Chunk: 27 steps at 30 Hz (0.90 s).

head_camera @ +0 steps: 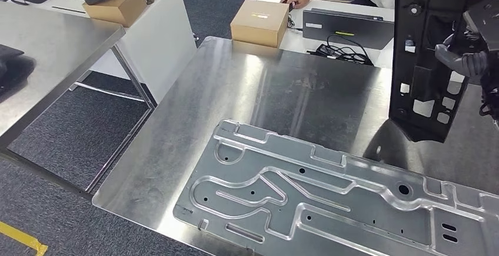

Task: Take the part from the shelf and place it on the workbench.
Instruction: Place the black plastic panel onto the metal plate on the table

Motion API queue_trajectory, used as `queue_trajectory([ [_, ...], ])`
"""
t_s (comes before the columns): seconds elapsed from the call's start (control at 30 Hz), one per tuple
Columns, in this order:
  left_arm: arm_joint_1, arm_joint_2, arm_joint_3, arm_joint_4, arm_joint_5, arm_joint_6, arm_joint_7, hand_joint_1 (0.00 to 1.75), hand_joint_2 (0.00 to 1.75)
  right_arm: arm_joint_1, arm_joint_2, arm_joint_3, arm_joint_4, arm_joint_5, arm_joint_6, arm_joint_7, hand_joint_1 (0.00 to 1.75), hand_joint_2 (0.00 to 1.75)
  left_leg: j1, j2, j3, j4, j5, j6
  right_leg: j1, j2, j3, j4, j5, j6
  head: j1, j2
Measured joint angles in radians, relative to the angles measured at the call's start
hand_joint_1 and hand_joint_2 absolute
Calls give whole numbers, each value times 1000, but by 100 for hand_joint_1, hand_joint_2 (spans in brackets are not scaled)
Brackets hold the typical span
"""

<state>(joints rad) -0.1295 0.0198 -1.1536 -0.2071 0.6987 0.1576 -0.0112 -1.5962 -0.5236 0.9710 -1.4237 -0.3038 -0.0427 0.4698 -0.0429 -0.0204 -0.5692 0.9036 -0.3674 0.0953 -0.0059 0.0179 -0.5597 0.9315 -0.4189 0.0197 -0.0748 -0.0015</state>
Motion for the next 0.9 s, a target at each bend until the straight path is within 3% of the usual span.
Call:
queue_trajectory([
  [0.23, 0, 0, 0, 0, -14, 28, -53, 0, 175, 12, 7, 7, 0, 31, -16, 1, 175, 175, 0, 0, 1, 1, 0, 0, 0, 0, 2, 0, 0, 0, 0, 0],
  [0.9, 2, 15, 48, 0, 64, -103, -181, 0, 175, 134, 3, -14, -3, 94, -41, -27, 175, 175, 0, 0, 14, 3, -4, -1, 1, 0, 17, -1, -2, 2, 0, 0],
])
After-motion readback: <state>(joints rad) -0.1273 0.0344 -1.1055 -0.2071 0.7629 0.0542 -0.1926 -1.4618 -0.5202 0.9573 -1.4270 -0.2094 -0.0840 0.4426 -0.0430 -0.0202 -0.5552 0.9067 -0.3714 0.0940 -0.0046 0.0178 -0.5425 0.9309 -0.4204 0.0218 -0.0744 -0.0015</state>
